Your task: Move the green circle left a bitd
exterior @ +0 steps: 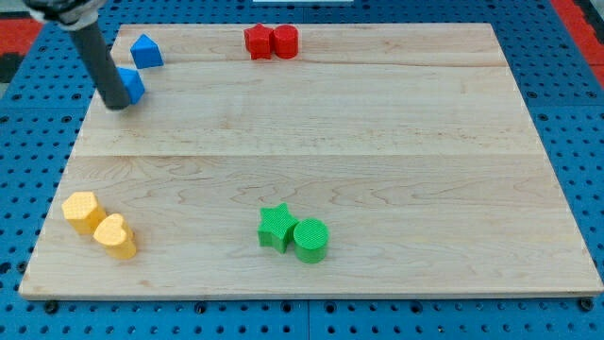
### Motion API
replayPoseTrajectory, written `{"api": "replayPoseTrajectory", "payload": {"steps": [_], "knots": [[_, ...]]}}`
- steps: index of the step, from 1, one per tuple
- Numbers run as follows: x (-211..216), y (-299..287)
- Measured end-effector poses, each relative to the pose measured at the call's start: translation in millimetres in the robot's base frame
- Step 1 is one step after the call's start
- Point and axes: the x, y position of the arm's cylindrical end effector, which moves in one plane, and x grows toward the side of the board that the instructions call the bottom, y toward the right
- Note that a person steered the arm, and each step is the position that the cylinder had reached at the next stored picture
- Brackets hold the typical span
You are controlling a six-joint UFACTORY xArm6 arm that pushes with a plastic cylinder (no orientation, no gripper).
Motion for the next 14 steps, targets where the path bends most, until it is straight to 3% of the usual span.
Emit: {"api": "replayPoseTrajectory", "payload": {"steps": [2, 3, 4, 5, 6, 7, 8, 9, 10, 11, 12, 13, 14], "knots": [[-20, 39], [9, 88], [35, 183], [99, 265], [180, 287], [200, 318], [217, 281], [221, 277], [238, 336], [231, 287], [194, 273], [197, 338], [251, 374]]}}
